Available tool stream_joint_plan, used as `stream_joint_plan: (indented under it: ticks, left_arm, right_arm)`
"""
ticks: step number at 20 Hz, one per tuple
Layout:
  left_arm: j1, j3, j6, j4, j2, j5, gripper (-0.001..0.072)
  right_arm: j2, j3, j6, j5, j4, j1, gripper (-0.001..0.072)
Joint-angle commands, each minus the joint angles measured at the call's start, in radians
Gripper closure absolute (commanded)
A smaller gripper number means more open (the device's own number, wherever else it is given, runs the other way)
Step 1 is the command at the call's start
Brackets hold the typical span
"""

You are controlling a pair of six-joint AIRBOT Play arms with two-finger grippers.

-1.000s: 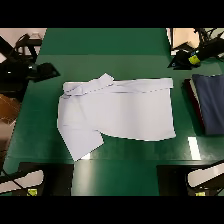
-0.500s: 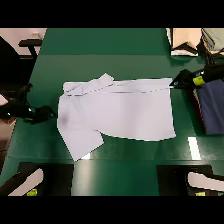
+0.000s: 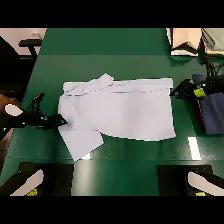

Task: Fold the shirts.

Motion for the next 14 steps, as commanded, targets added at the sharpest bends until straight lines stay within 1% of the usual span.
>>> stream_joint_plan:
  ticks: [1, 2, 3, 5, 9, 11, 13, 14]
  left_arm:
    - [-0.018, -0.007, -0.005, -0.005, 0.001, 0.018, 0.0384]
    - [-0.018, -0.005, -0.005, -0.005, 0.001, 0.018, 0.0619]
    - [-0.018, 0.003, -0.005, -0.007, 0.001, 0.018, 0.0681]
    - [-0.018, 0.031, -0.005, -0.007, 0.001, 0.001, 0.0681]
    - [-0.018, 0.083, -0.005, -0.015, 0.007, -0.019, 0.0681]
    - [-0.018, 0.093, -0.004, -0.017, 0.007, -0.026, 0.0681]
    - [-0.018, 0.093, -0.004, -0.022, 0.007, -0.027, 0.0681]
    - [-0.018, 0.093, -0.004, -0.024, 0.007, -0.027, 0.0681]
  right_arm:
    - [0.073, -0.124, 0.0, 0.004, -0.012, -0.065, 0.0328]
    - [0.098, -0.178, 0.002, 0.008, -0.026, -0.098, 0.0328]
    - [0.12, -0.23, 0.005, 0.019, -0.052, -0.127, 0.0328]
    - [0.161, -0.343, 0.006, 0.052, -0.085, -0.183, 0.0321]
    - [0.191, -0.554, 0.023, 0.068, -0.071, -0.224, 0.0321]
    - [0.19, -0.632, 0.023, 0.044, -0.014, -0.216, 0.0321]
    - [0.19, -0.683, 0.024, -0.014, 0.024, -0.176, 0.0321]
    - [0.19, -0.695, 0.043, -0.047, 0.03, -0.144, 0.0322]
